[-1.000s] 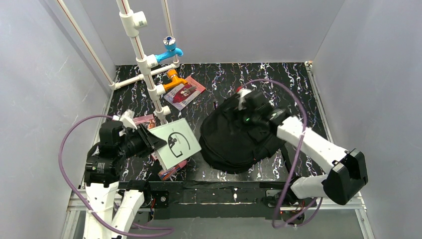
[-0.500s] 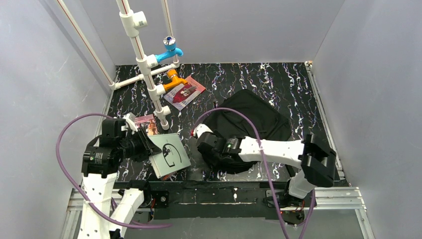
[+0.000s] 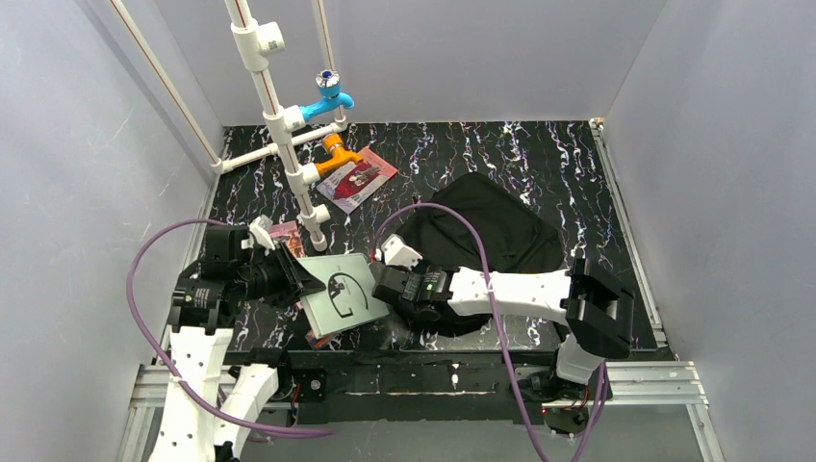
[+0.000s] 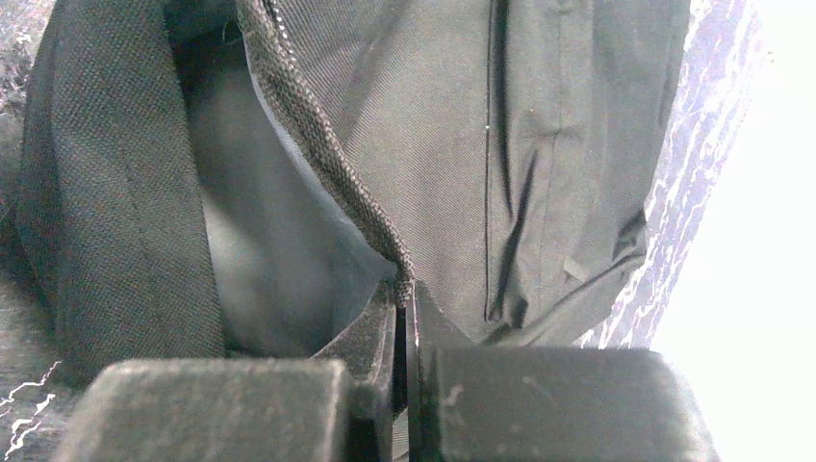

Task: Pack the student bag
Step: Place the book in the student bag.

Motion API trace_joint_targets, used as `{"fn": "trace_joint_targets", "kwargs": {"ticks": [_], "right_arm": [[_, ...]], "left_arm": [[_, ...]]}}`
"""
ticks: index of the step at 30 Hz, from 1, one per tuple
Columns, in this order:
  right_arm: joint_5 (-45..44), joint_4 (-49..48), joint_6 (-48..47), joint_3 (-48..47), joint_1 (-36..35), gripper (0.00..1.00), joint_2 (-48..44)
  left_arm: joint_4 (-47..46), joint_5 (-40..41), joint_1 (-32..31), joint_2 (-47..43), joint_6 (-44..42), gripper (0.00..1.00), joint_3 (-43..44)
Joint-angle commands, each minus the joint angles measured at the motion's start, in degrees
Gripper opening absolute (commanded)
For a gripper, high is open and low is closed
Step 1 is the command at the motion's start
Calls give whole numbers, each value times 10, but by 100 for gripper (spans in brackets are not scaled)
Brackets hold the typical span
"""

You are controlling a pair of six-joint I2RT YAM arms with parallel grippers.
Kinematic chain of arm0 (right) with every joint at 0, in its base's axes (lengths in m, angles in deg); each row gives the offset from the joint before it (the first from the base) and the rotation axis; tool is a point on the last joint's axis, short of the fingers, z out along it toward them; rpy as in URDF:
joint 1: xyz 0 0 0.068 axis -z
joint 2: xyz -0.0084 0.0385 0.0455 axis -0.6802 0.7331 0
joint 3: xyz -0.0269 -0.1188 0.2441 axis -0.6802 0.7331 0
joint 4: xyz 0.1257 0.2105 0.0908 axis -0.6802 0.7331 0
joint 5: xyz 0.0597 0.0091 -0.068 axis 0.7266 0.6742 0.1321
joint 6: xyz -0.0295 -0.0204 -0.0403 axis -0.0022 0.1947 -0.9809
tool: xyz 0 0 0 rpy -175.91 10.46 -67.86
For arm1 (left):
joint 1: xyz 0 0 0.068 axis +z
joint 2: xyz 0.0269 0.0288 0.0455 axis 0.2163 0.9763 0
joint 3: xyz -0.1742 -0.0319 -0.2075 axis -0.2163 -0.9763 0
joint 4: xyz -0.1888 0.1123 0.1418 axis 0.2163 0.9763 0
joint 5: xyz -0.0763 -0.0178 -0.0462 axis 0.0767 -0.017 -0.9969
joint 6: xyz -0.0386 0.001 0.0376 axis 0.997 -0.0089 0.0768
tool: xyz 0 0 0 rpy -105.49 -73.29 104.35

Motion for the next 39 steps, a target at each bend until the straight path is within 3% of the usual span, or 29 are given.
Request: {"fn": "trace_joint_targets", "kwargs": {"ticks": [1,6,10,15,19,26,30,34,39], "right_arm": [[-45,38,27,-39,-2,1,-58],[-32,-1,35,-36,-2,1,-170],[5,-54,34,-28,-2,1,-222],[16,-81,35,-32,-2,1,-224],[13,-79,29,-37,-2,1,-214],[31,-106,14,-31,-2,1,-220],[25,-102,14,-26,-2,1,-227],[20,-110,29,-15,-2,1,-243],[2,-96,46,-7,-1,1,-260]], "left_arm": [[-126,-124,-2,-15,73,0,-35],[-269,-189,-2,-16,179,0,-89],[-353,-168,-28,-17,248,0,-141],[-449,-61,-130,-21,322,0,-198],[-493,34,-241,25,342,0,-208],[-621,294,-392,100,368,0,-239],[-613,344,-447,211,331,0,-162],[-687,399,-462,271,368,0,-168],[-731,457,-500,370,344,0,-123]]}}
